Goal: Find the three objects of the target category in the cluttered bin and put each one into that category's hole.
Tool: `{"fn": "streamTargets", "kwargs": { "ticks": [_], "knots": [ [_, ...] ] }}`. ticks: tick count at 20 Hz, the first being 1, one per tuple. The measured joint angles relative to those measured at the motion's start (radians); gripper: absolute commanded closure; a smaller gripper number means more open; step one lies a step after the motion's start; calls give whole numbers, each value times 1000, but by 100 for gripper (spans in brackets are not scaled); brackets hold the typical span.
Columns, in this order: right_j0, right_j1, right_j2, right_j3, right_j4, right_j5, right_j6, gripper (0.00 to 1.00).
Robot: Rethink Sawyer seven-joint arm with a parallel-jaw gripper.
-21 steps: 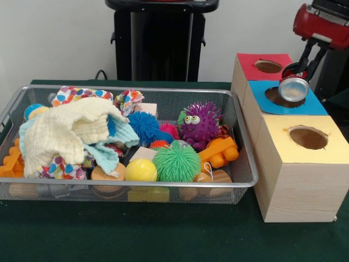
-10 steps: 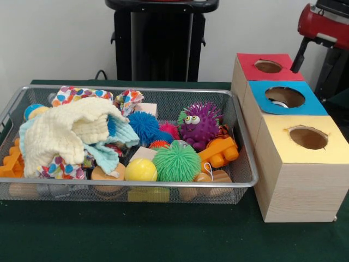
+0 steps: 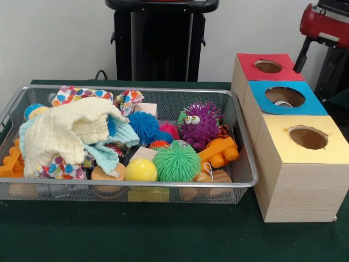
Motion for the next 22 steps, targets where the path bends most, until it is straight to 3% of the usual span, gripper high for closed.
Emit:
{"fn": "streamTargets", "kwargs": {
  "ticks": [14, 20, 22],
  "knots": [
    [-160, -143, 48, 118, 0, -96, 0, 0],
    [-306, -249, 135, 207, -38, -169, 0, 0],
    [-390, -289, 184, 235, -94, -188, 0, 0]
  ]
}}
